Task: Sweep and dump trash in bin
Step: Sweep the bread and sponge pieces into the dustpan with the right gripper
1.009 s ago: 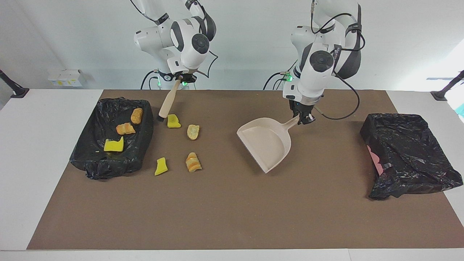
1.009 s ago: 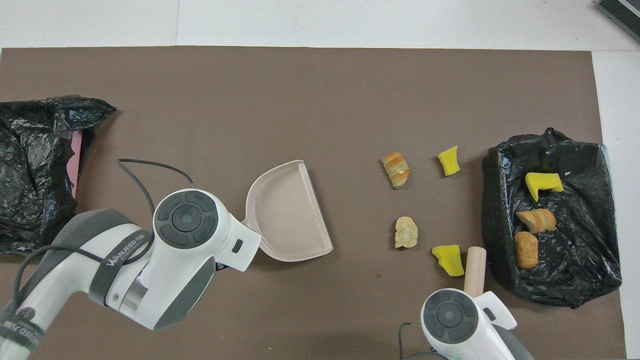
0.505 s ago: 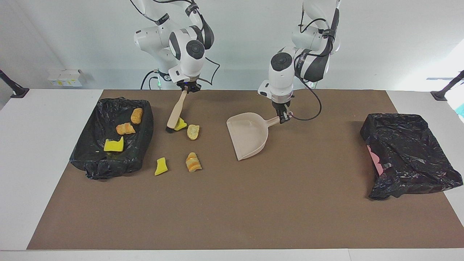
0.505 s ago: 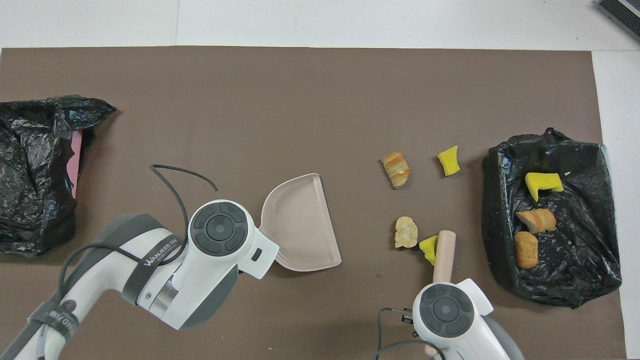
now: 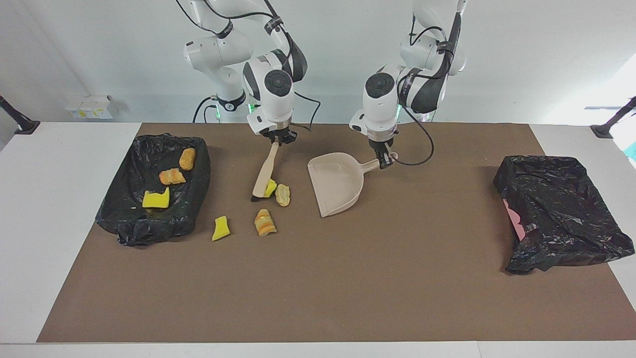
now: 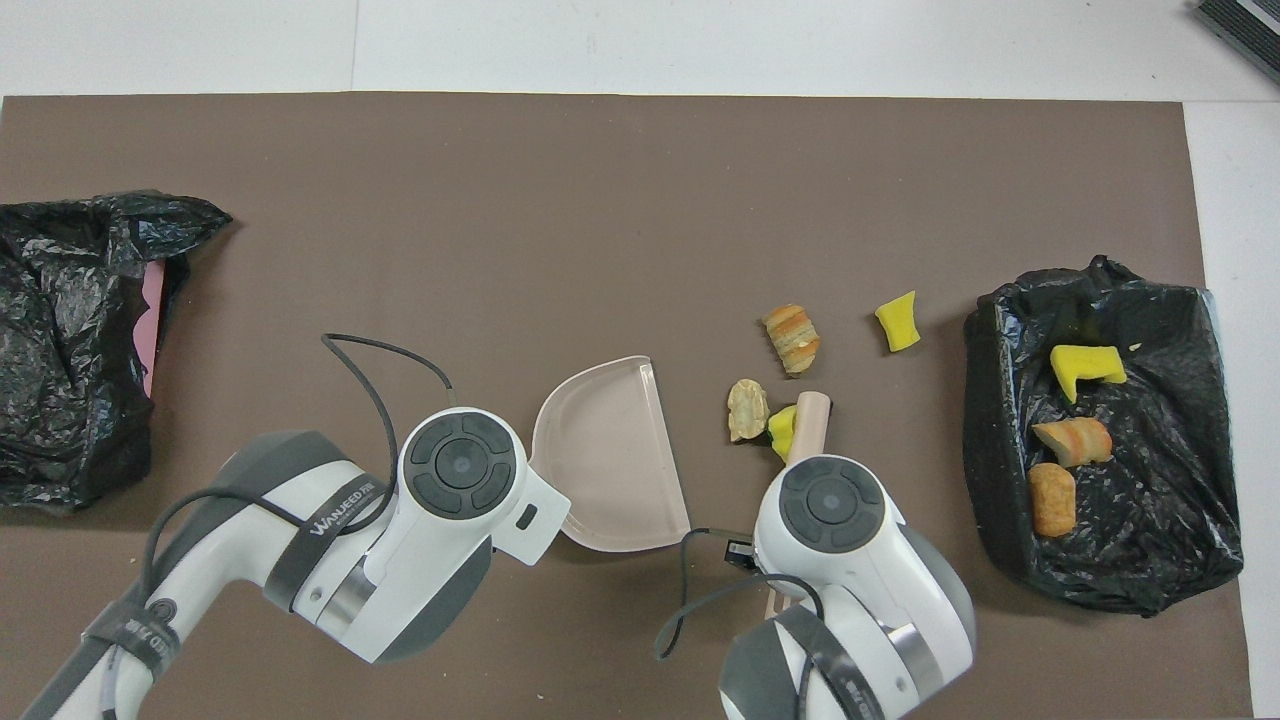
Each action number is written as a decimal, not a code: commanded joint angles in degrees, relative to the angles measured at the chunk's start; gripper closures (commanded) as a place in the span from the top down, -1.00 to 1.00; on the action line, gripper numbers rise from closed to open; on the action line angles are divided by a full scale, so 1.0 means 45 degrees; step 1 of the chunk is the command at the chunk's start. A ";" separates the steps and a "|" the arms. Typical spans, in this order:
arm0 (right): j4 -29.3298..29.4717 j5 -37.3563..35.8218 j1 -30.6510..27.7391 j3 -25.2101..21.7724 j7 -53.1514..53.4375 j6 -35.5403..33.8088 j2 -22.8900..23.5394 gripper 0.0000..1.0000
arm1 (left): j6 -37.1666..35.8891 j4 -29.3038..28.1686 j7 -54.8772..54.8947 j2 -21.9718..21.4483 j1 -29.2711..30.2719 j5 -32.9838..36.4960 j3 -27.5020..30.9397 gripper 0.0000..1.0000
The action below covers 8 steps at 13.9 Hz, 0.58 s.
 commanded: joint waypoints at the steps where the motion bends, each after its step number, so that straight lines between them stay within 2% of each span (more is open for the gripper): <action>1: 0.1405 0.0859 0.0639 0.0050 -0.0417 0.0153 0.1347 -1.00 | 0.0229 -0.0098 -0.0196 -0.0040 -0.0368 0.0223 0.0176 -1.00; 3: 0.1660 0.1468 0.1226 0.0050 -0.0436 0.0114 0.1387 -1.00 | 0.0268 -0.0058 -0.0372 0.0018 -0.0369 0.0204 0.0176 -1.00; 8: 0.1894 0.1450 0.3061 0.0148 -0.0768 -0.0294 0.1075 -1.00 | 0.0248 -0.0058 -0.1583 0.0019 -0.0389 0.0067 0.0157 -1.00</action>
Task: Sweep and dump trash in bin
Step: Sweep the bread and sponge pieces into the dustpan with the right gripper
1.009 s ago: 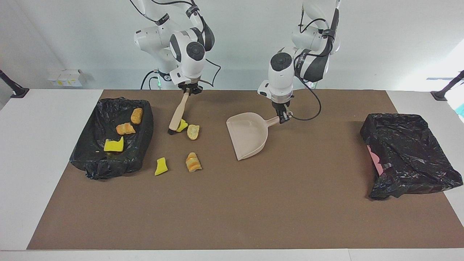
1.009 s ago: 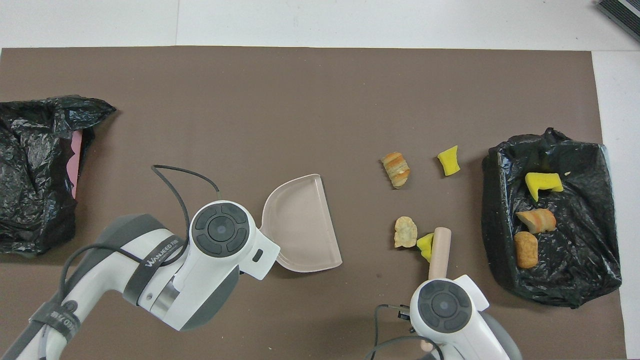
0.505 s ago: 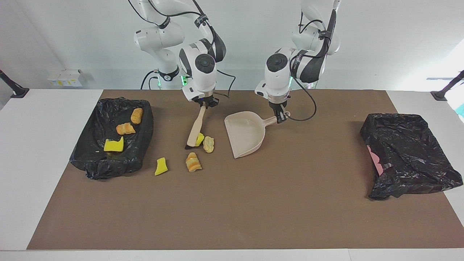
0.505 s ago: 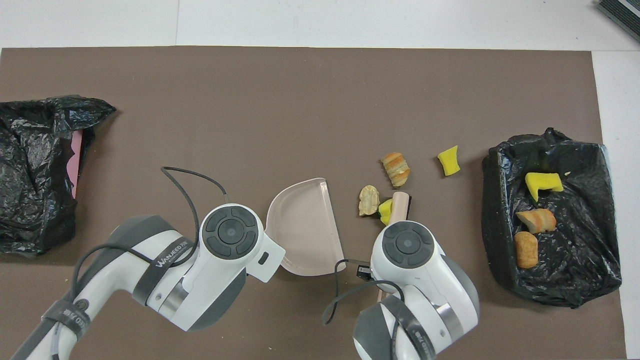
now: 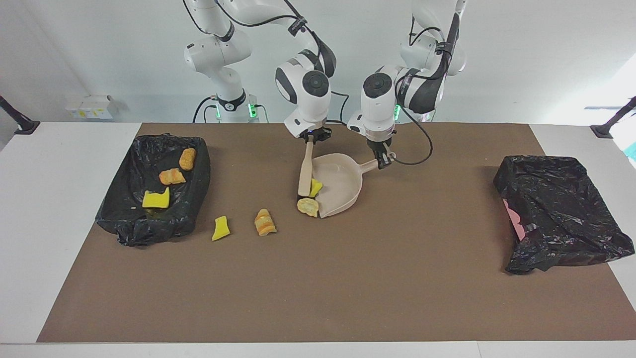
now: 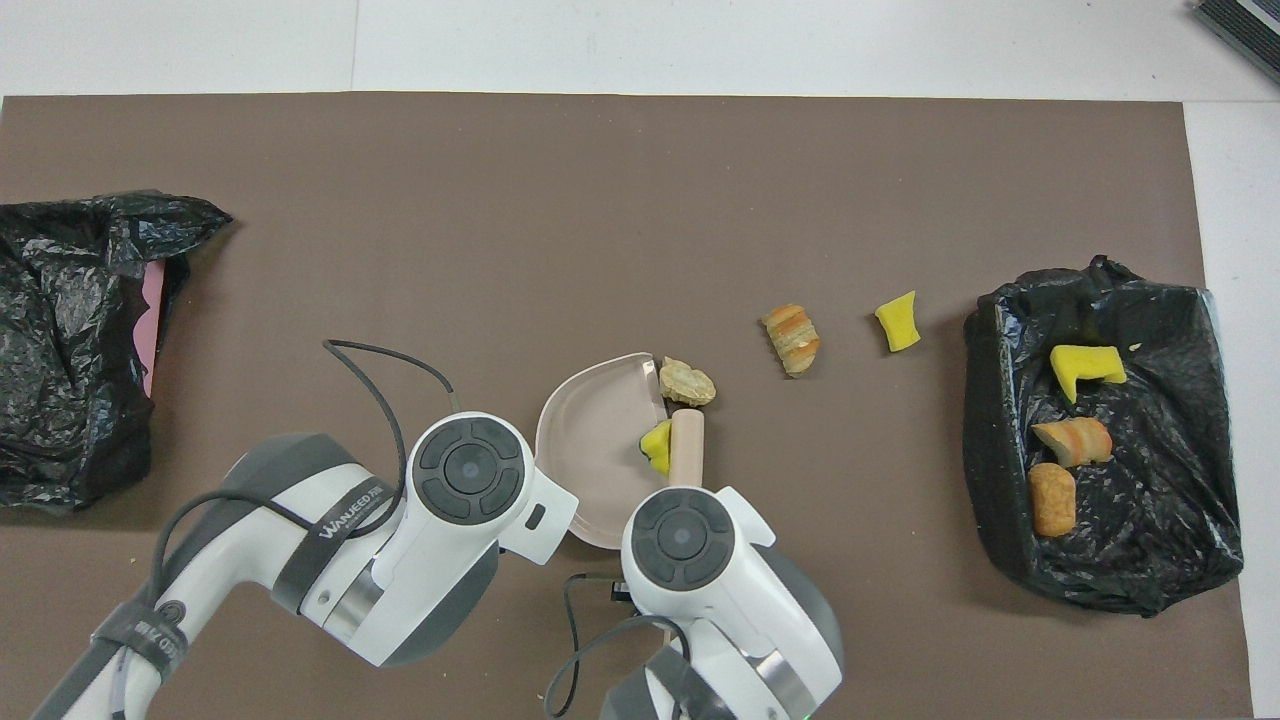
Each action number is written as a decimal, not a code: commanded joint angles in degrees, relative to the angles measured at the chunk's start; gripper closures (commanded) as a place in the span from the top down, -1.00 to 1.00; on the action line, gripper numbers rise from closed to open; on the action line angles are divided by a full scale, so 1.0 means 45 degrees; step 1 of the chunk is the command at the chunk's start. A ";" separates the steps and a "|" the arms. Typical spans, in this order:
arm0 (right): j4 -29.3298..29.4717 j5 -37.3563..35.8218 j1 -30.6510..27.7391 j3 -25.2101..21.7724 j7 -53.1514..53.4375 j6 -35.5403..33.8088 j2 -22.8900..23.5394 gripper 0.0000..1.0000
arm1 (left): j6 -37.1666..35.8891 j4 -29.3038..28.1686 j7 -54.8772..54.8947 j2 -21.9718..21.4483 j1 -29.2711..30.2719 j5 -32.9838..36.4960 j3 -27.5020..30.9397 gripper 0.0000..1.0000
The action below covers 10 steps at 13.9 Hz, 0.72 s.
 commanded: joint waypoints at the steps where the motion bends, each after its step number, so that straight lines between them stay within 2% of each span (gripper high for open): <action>1: 0.0587 0.0169 0.0401 0.0075 -0.0755 -0.0718 -0.0090 -1.00 | 0.0192 -0.0056 -0.0768 0.0003 -0.0250 0.0072 0.0185 -1.00; 3: 0.1271 0.0070 0.0150 -0.0060 -0.1106 -0.1345 -0.0128 -1.00 | 0.0172 -0.0056 -0.0847 0.0003 -0.0231 0.0072 0.0186 -1.00; 5: 0.2051 -0.0279 -0.0726 -0.0100 -0.1127 -0.2124 -0.0148 -1.00 | 0.0152 -0.0056 -0.0963 0.0003 -0.0153 0.0072 0.0205 -1.00; 10: 0.3089 -0.3206 -0.2269 -0.0081 -0.2138 -0.2830 0.0339 -1.00 | 0.0133 -0.0037 -0.1277 0.0003 -0.0016 0.0052 0.0205 -1.00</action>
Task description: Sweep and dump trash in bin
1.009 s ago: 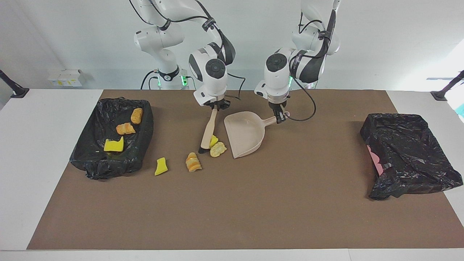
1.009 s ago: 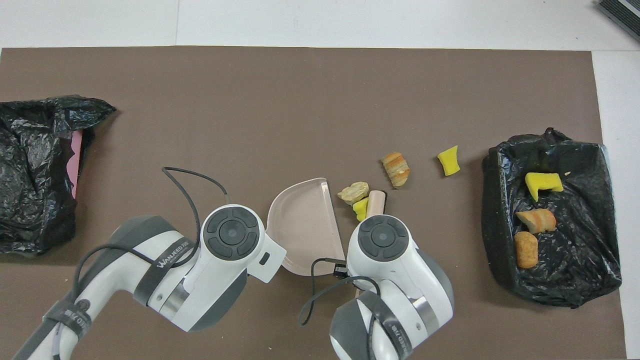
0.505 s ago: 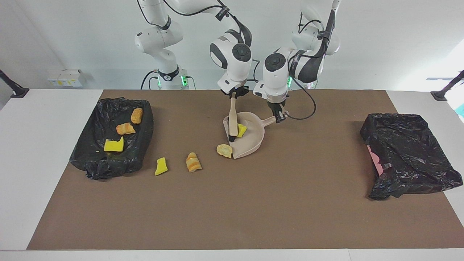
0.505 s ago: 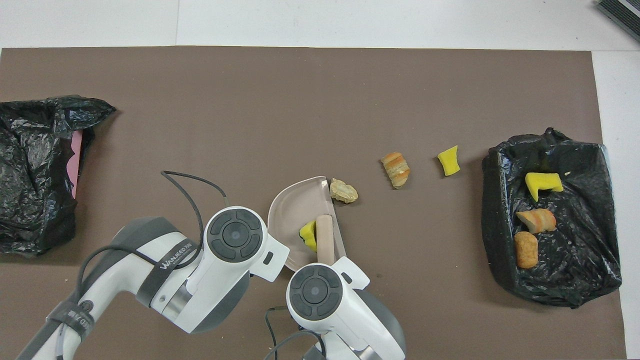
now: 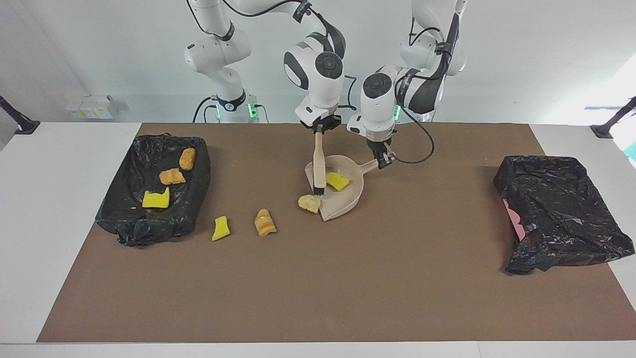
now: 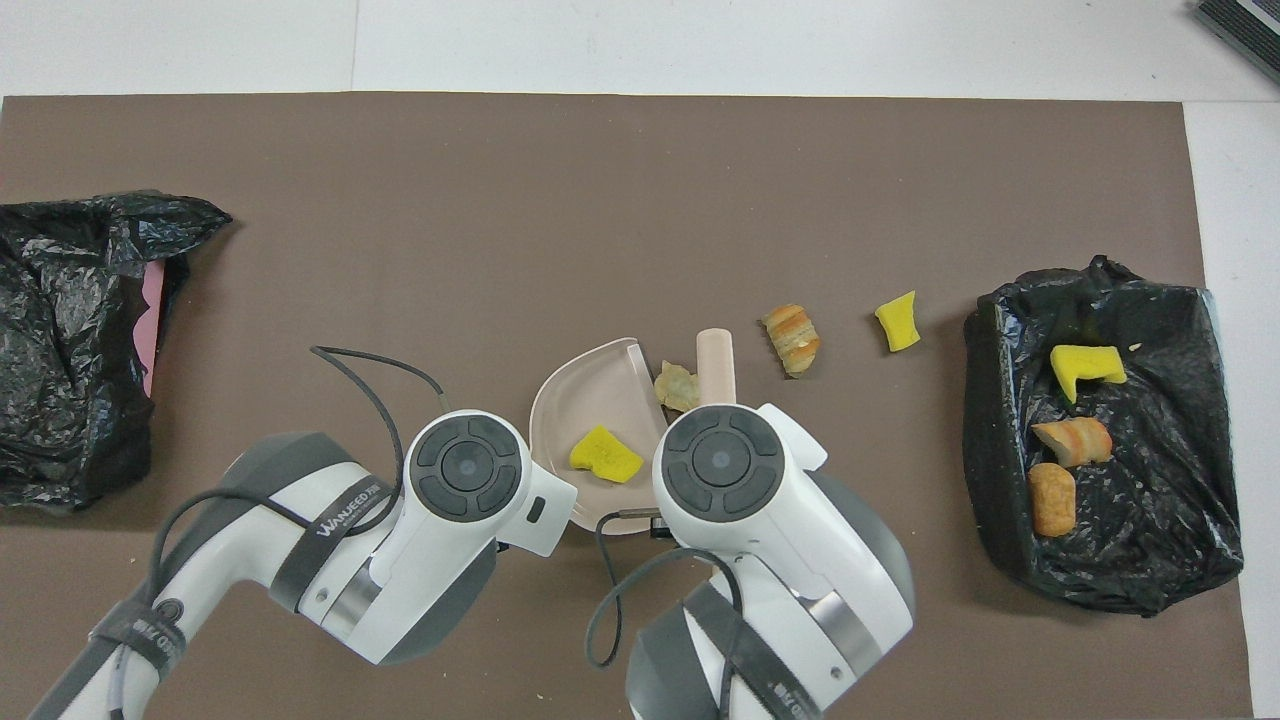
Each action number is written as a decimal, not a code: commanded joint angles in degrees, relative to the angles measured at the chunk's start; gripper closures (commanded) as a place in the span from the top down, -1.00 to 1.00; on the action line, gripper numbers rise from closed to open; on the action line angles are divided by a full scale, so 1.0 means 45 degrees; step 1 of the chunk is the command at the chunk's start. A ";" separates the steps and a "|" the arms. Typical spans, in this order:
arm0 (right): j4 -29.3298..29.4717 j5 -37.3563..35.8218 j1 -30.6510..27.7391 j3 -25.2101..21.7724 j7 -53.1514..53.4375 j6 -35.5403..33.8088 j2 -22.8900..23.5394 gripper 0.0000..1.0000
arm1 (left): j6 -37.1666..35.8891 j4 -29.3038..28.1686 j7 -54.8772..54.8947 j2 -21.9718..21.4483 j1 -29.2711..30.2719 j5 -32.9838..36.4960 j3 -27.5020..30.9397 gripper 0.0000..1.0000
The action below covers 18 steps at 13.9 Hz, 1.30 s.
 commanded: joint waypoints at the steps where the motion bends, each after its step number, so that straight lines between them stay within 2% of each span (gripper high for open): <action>1: 0.0681 -0.1572 -0.1073 0.0118 -0.1028 -0.0565 0.0542 -1.00 | 0.0110 0.0086 -0.0212 0.0068 0.0004 0.0089 0.0148 -1.00; 5: 0.2282 -0.3918 -0.3163 0.0118 -0.2861 -0.1465 0.1811 -1.00 | 0.0032 0.0379 -0.0348 0.0283 0.0256 -0.0319 0.0149 -1.00; 7: 0.2226 -0.5108 -0.3985 0.0157 -0.3413 -0.1466 0.2143 -1.00 | 0.0012 0.0593 -0.0290 0.0459 0.0336 -0.0399 0.0149 -1.00; 9: 0.2206 -0.5659 -0.4124 0.0099 -0.3414 -0.1466 0.2495 -1.00 | 0.0167 0.0634 -0.0251 0.0498 0.0356 -0.0612 0.0149 -1.00; 11: 0.2050 -0.5952 -0.4475 0.0118 -0.3356 -0.1271 0.2982 -1.00 | 0.0207 0.0614 -0.0211 0.0537 0.0356 -0.0945 0.0149 -1.00; 14: 0.1894 -0.6150 -0.4477 0.0137 -0.3258 -0.1154 0.3083 -1.00 | 0.0188 0.0614 -0.0270 0.0537 0.0356 -0.0985 0.0149 -1.00; 16: 0.1661 -0.5799 -0.4380 0.0176 -0.3258 -0.1212 0.3044 -1.00 | 0.0207 0.0614 -0.0309 0.0537 0.0336 -0.0985 0.0149 -1.00; 18: 0.1368 -0.4399 -0.4126 0.0273 -0.3316 -0.1076 0.2927 -1.00 | 0.0188 0.0575 -0.0290 0.0518 0.0356 -0.0985 0.0149 -1.00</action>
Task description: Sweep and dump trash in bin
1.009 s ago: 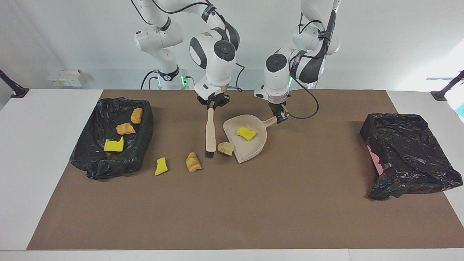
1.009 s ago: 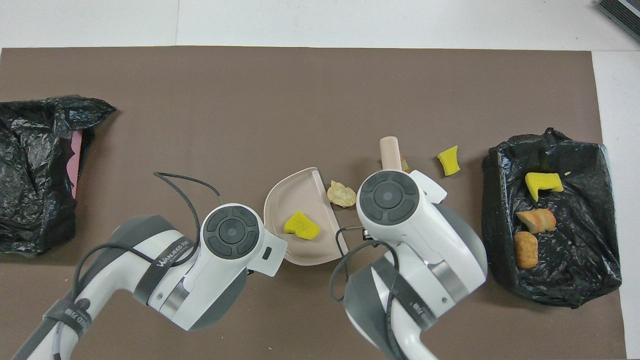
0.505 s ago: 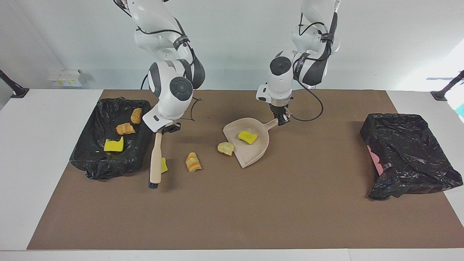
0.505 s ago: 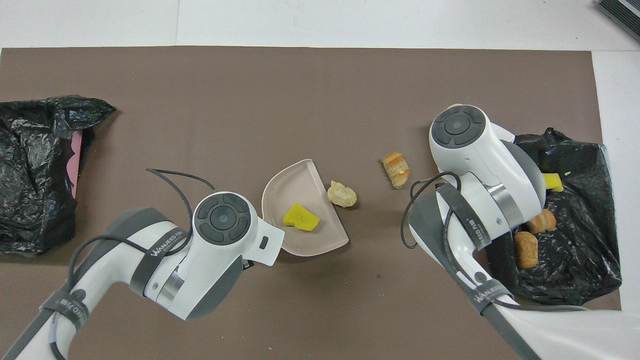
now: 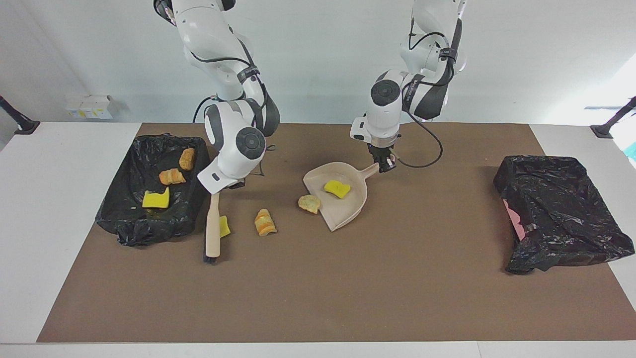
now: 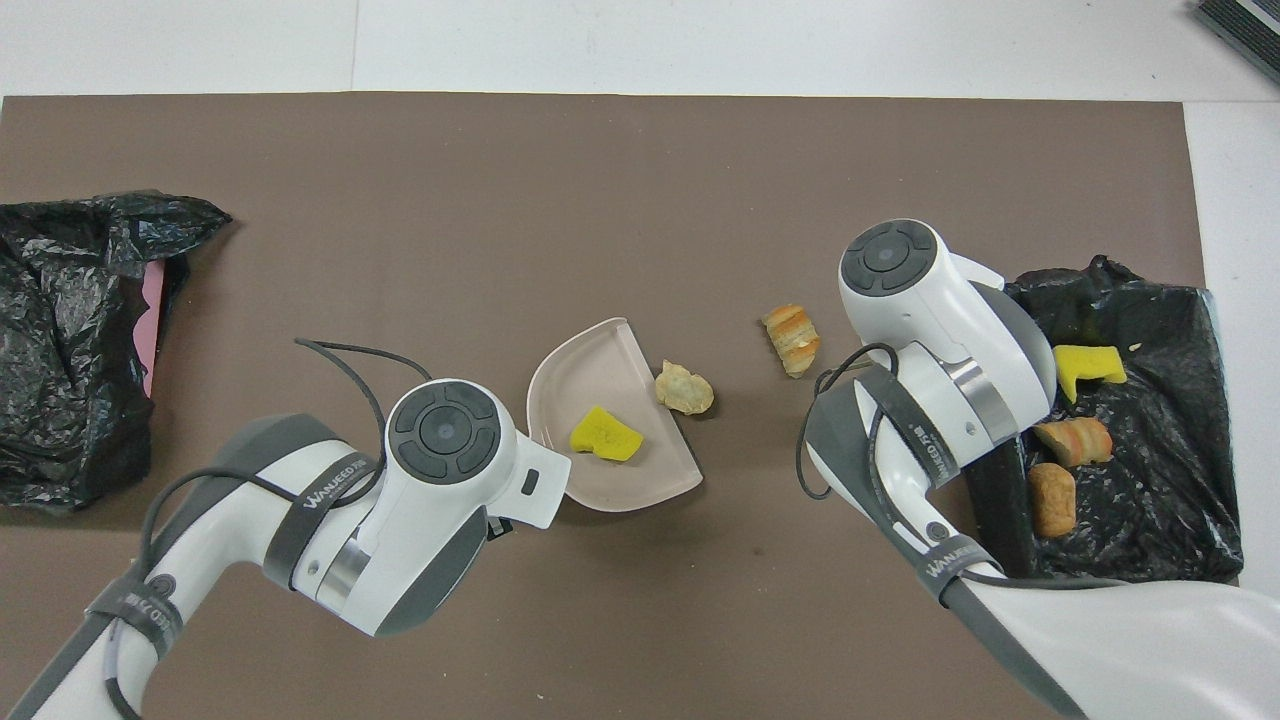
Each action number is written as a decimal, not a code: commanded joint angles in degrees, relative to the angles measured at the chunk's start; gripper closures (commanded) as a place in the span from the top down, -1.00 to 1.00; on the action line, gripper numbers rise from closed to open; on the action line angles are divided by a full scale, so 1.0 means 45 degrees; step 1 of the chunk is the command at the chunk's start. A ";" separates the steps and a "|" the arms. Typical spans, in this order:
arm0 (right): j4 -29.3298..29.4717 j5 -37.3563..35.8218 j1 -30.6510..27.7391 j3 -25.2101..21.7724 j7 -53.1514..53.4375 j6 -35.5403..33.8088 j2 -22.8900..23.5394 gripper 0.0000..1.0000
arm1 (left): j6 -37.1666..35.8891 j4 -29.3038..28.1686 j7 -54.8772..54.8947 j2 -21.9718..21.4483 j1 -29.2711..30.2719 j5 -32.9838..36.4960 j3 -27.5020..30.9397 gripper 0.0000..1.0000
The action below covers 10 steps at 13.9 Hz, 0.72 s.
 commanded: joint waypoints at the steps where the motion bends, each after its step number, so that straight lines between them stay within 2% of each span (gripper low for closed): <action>1: -0.0336 0.1366 0.0567 0.0223 -0.0036 -0.0008 -0.0232 -1.00 | 0.0129 0.0109 -0.0077 0.0085 0.0124 -0.0179 -0.0030 -1.00; 10: -0.0278 0.5197 0.4318 0.0263 0.0023 0.0014 -0.0856 -1.00 | 0.0695 -0.0125 -0.0096 0.0046 0.0105 -0.0179 -0.0030 -1.00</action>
